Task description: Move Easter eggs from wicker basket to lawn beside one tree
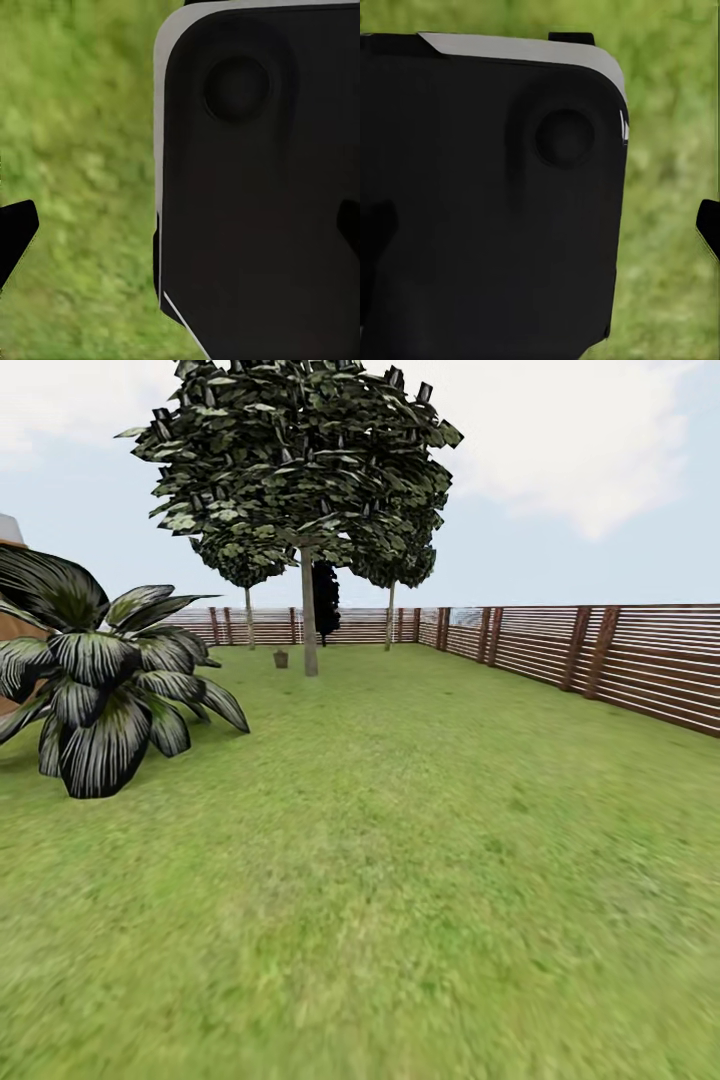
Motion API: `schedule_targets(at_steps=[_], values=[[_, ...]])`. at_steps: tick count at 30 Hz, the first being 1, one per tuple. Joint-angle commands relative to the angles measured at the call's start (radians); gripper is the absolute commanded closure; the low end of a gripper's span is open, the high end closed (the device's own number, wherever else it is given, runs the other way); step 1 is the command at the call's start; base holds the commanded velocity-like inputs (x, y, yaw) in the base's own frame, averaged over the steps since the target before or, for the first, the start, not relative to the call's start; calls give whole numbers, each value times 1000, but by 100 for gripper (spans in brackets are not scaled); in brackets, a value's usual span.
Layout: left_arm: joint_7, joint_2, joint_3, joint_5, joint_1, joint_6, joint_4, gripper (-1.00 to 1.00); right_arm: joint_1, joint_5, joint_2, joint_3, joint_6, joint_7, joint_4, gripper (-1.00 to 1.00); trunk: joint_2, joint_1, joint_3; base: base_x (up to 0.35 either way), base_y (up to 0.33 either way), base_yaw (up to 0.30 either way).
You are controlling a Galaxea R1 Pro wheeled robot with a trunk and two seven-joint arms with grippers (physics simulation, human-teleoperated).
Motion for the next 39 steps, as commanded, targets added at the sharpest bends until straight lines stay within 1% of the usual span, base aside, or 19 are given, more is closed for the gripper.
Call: schedule_targets(at_steps=[1, 8, 16, 39], values=[[0, 0, 0, 2, 0, 0, 0, -100, -1, 0, 0, 0, 0, 1, 2, -100, 0, 1, -1, 332, 0, 0], [0, -1, 0, 2, 0, 1, 0, -100, -1, -6, 0, -2, -1, 1, 2, -100, 0, 1, -1, 333, 0, -18], [1, -1, 0, 2, 0, 1, 0, -100, -1, -6, 0, -1, -1, 1, 2, -100, 0, 1, -1, 334, 0, -184], [0, -1, 0, 2, 0, 1, 0, -100, -1, 1, 0, 0, 1, 1, 2, -100, 0, 1, -1, 334, 0, -4]])
